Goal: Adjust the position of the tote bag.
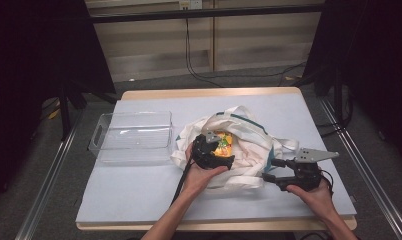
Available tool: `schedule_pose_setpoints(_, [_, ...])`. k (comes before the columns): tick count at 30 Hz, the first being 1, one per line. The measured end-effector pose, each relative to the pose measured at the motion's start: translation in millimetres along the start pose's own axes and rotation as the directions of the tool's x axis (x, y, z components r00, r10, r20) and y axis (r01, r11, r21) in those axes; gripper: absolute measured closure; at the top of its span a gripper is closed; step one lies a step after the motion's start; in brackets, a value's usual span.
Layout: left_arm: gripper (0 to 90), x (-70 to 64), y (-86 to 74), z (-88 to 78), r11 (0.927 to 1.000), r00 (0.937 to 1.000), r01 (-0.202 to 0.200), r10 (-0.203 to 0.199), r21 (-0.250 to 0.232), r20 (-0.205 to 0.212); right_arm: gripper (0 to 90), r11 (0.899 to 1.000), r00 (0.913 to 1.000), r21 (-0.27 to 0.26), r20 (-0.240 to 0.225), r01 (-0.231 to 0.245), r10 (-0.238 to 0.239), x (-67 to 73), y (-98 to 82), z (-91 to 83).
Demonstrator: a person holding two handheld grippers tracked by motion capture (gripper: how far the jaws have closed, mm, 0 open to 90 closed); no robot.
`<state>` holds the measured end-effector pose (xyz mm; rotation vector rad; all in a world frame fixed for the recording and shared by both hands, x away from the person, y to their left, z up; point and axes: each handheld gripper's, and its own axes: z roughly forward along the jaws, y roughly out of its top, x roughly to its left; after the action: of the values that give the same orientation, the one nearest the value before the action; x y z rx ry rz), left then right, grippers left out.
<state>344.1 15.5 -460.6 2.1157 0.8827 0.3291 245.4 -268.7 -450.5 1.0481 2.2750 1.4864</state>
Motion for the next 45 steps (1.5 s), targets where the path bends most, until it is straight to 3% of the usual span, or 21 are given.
schedule_pose_setpoints(1, [5.0,-2.0,0.3,1.7,0.9999,0.9999,0.015,-0.015,0.002,-0.007,32.9,1.0,1.0,0.0,-0.002,-0.002,0.002,-0.1,0.0,0.2])
schedule_pose_setpoints(4, [4.9,-3.7,0.4,2.9,0.9997,0.9996,-0.019,0.019,0.017,-0.021,32.8,1.0,1.0,-0.001,-0.002,0.0,0.0,0.2,0.1,-0.2])
schedule_pose_setpoints(7, [5.1,-5.4,0.1,6.1,0.9999,0.999,0.015,-0.015,0.006,-0.043,32.9,1.0,1.0,0.004,0.0,0.006,-0.006,0.9,0.4,-0.7])
schedule_pose_setpoints(8, [5.0,-3.9,1.0,6.5,0.9998,0.9994,-0.004,0.005,0.019,-0.035,32.8,1.0,1.0,0.002,0.0,0.006,-0.006,1.0,0.6,-0.9])
schedule_pose_setpoints(9, [4.5,-6.4,1.1,8.8,0.9999,0.999,0.017,-0.016,0.004,-0.041,32.8,1.0,1.0,-0.001,0.0,0.004,-0.004,0.8,0.8,-1.1])
schedule_pose_setpoints(13, [5.1,-9.0,0.1,13.1,0.9994,0.9977,-0.023,0.025,0.025,-0.063,32.8,1.0,1.0,0.001,0.0,0.01,-0.01,1.2,0.7,-1.0])
schedule_pose_setpoints(21, [19.9,-6.1,-1.5,9.0,0.9993,0.9967,0.034,-0.033,0.013,-0.074,32.9,1.0,1.0,0.001,0.0,0.01,-0.01,0.8,0.7,-1.2])
schedule_pose_setpoints(22, [21.6,-5.1,-1.8,6.9,0.9995,0.9969,0.024,-0.022,0.021,-0.075,32.9,1.0,1.0,0.004,0.002,0.008,-0.008,0.9,0.6,-1.4])
schedule_pose_setpoints(24, [23.5,-3.6,-2.4,4.3,0.9996,0.9971,0.027,-0.026,0.01,-0.071,32.9,1.0,1.0,0.004,0.003,0.005,-0.005,0.3,0.6,-1.4])
schedule_pose_setpoints(27, [25.9,2.0,-3.1,-3.2,0.9998,0.999,-0.001,0.002,0.021,-0.046,32.9,1.0,1.0,0.004,0.005,0.007,-0.007,0.5,0.7,-1.6])
schedule_pose_setpoints(29, [26.6,3.9,-5.0,-5.0,0.9995,0.999,0.032,-0.032,0.002,-0.032,33.0,1.0,1.0,0.003,0.002,0.008,-0.008,1.2,0.9,-1.6])
schedule_pose_setpoints(31, [27.0,6.8,-4.9,-9.3,0.9997,0.9995,-0.006,0.006,0.024,-0.03,33.0,1.0,1.0,0.004,0.003,0.008,-0.008,1.5,1.1,-1.1])
schedule_pose_setpoints(34, [27.3,8.0,-3.6,-13.7,0.9996,0.9998,-0.015,0.016,0.024,-0.014,33.0,1.0,0.9999,0.004,0.004,0.009,-0.009,1.7,1.1,-1.0])
schedule_pose_setpoints(36, [27.4,7.6,-2.4,-15.7,0.9997,0.9999,0.011,-0.011,0.023,-0.005,33.0,1.0,0.9999,0.002,0.005,0.009,-0.009,1.5,1.2,-1.7])
schedule_pose_setpoints(41, [27.5,11.5,0.7,-26.1,0.9995,0.9993,-0.018,0.017,0.026,0.032,33.0,1.0,0.9999,-0.002,0.007,0.008,-0.008,0.9,1.2,-2.9])
schedule_pose_setpoints(45, [27.5,16.7,5.8,-37.0,0.9996,0.9981,-0.016,0.014,0.025,0.06,33.0,1.0,0.9999,-0.002,0.003,0.012,-0.012,1.0,1.3,-2.2])
